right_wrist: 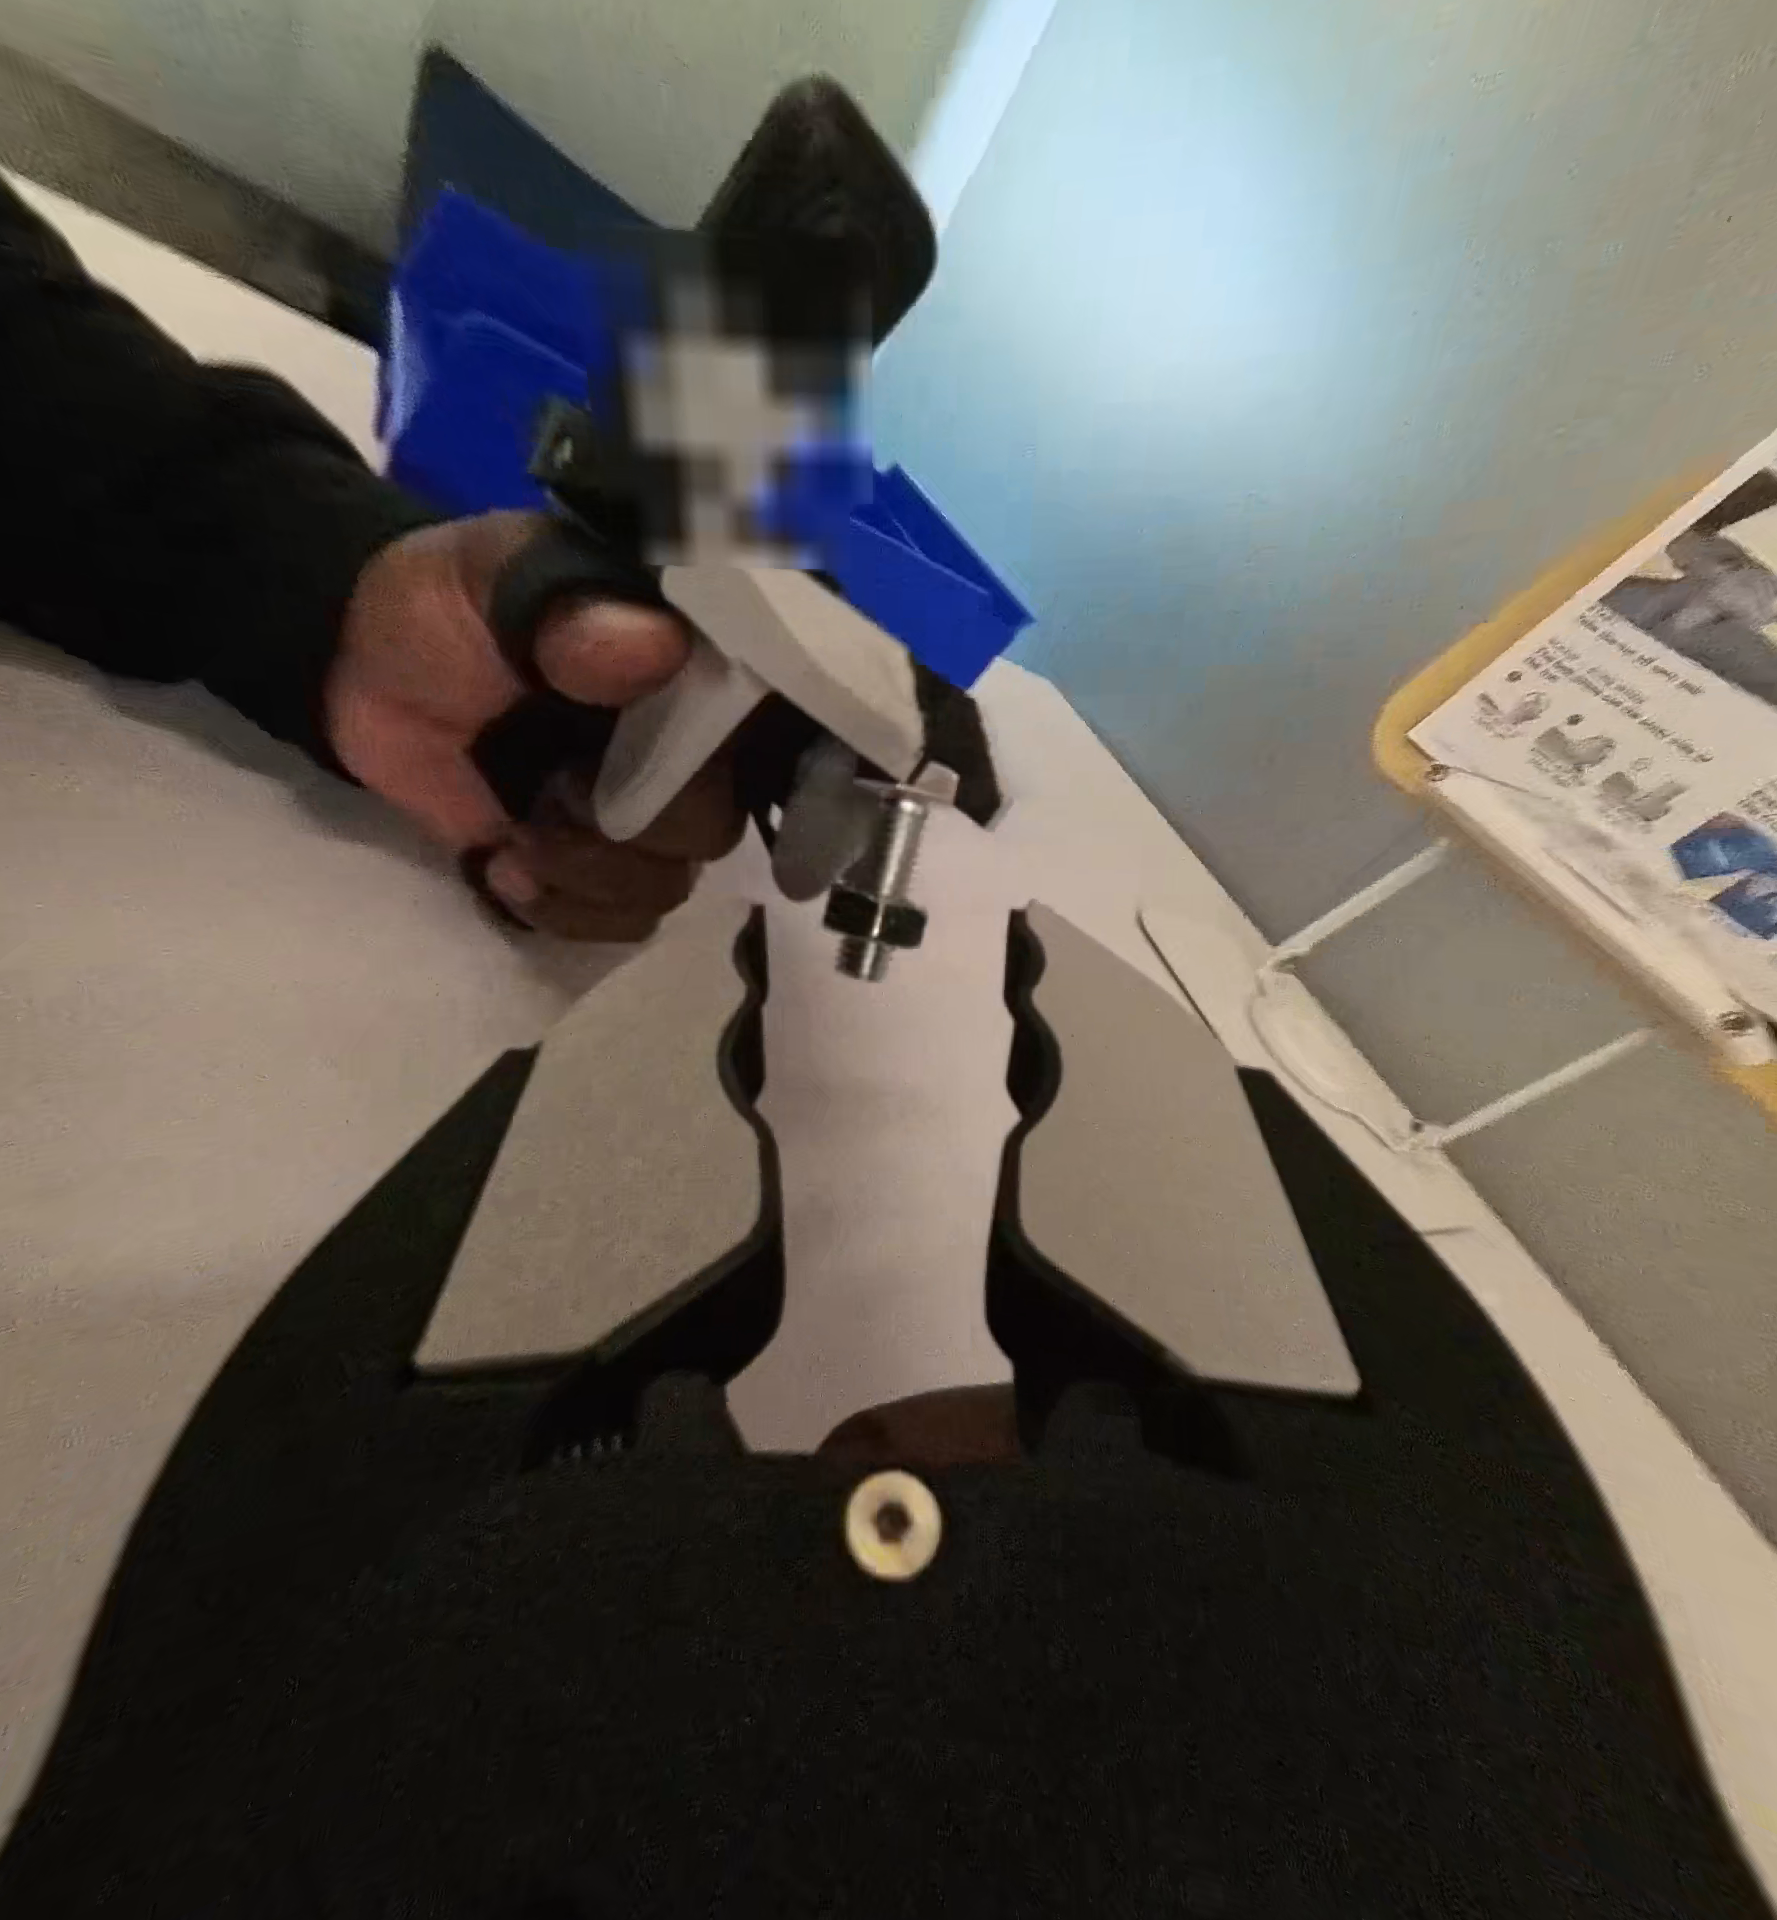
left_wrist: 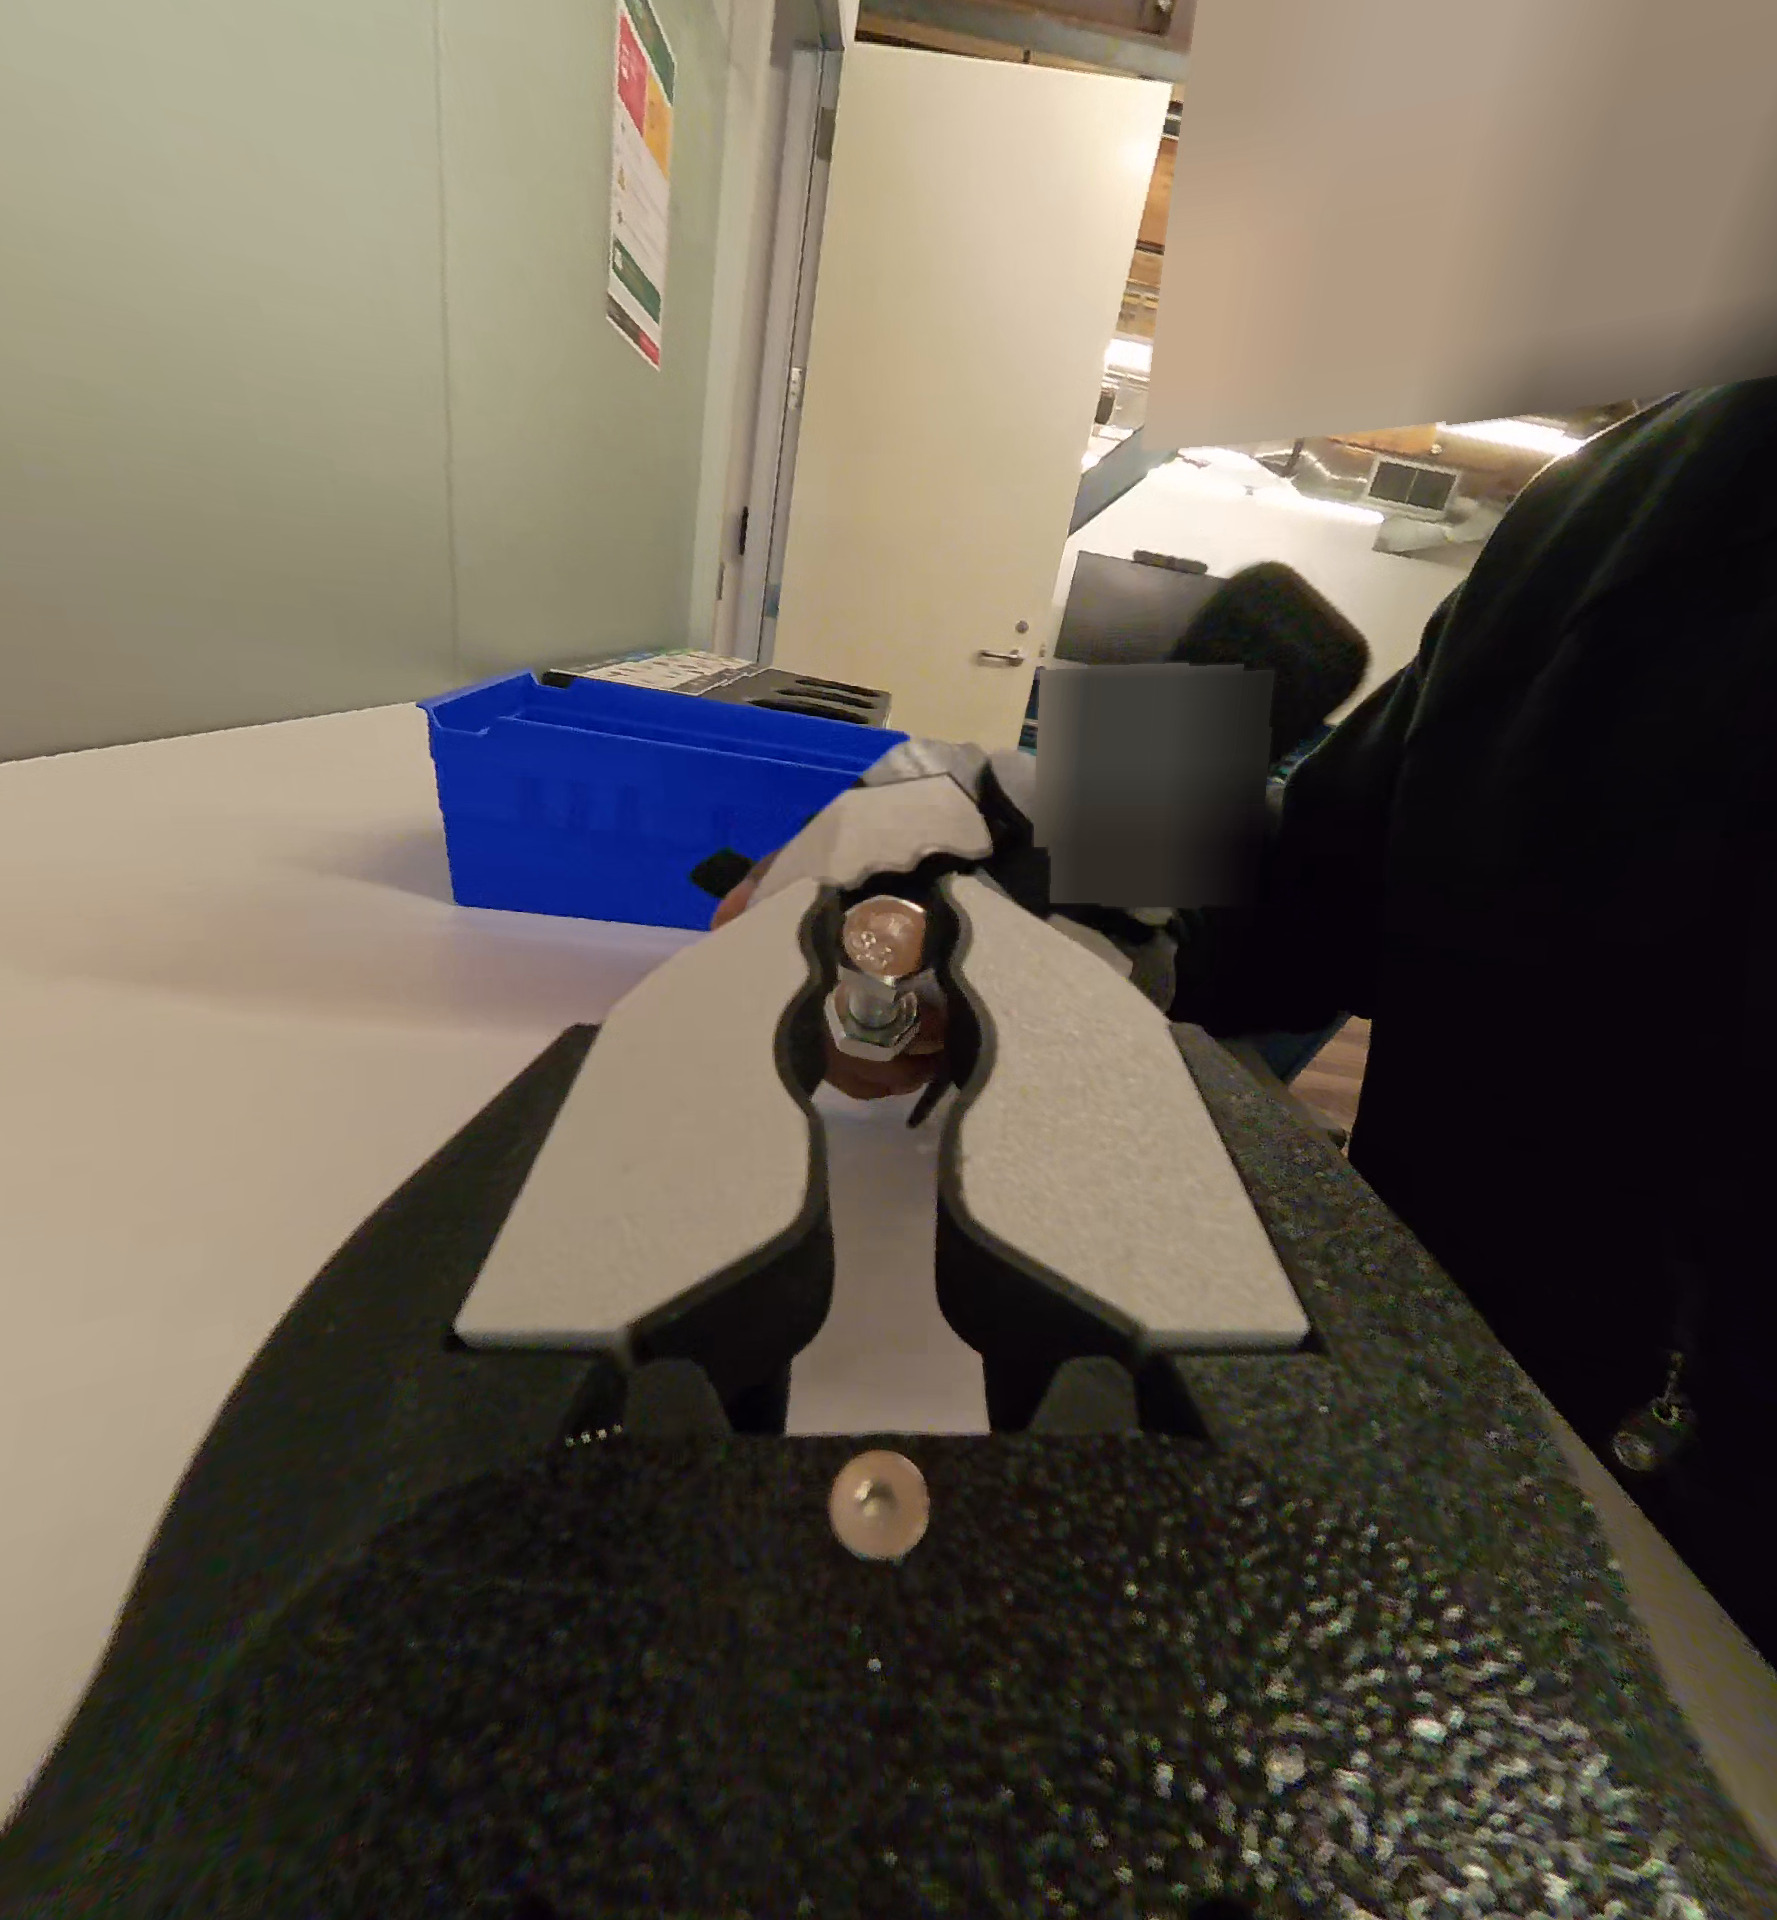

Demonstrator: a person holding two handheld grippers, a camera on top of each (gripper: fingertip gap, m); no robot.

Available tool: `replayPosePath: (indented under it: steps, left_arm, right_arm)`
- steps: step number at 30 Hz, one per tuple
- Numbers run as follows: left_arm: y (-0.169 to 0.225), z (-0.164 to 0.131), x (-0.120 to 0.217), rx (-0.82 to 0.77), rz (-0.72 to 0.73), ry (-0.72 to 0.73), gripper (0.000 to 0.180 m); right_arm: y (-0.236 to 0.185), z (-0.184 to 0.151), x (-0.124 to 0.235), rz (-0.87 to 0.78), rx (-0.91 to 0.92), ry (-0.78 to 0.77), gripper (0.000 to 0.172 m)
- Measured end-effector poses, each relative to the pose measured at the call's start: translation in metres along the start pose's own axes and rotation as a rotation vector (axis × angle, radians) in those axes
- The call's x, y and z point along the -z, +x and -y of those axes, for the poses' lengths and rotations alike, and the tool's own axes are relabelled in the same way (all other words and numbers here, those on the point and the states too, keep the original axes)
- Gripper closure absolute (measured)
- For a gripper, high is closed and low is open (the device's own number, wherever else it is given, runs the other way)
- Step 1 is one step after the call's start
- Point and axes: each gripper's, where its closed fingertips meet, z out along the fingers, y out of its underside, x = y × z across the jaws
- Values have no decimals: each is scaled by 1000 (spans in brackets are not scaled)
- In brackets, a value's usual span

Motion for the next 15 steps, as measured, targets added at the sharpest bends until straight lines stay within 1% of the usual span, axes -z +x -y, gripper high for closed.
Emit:
replayPosePath:
  steps: [1, 2, 3, 4, 6, 10, 11, 12, 13, 14, 15]
  left_arm:
    - [0, -1, 0, 0, -1, -3, 164]
    - [1, -2, -1, -1, -5, -9, 164]
    - [2, -2, -1, -2, -15, -13, 164]
    - [5, -2, -2, 0, -33, -16, 164]
    - [9, -3, -2, 6, -68, -24, 164]
    - [20, -5, -1, 31, -164, -36, 164]
    - [20, -4, -1, 31, -168, -31, 164]
    - [19, -4, -1, 33, -158, -28, 164]
    - [17, -4, -1, 38, -150, -27, 164]
    - [16, -3, -1, 42, -142, -21, 164]
    - [14, -2, -1, 42, -127, -13, 164]
  right_arm:
    - [-2, -1, -1, -13, 37, -17, 133]
    - [-3, 0, 0, -23, 55, -18, 146]
    - [-5, 2, 1, -5, 45, -13, 153]
    - [-8, 3, 1, 43, -5, -8, 153]
    - [-15, 6, 5, 209, -211, 16, 153]
    - [-20, 21, 18, 581, -757, 100, 154]
    - [-17, 24, 20, 642, -892, 117, 154]
    - [-15, 24, 20, 683, -998, 126, 154]
    - [-12, 23, 19, 698, -1055, 142, 154]
    - [-8, 22, 17, 674, -1066, 165, 151]
    - [-4, 21, 14, 618, -1035, 179, 141]
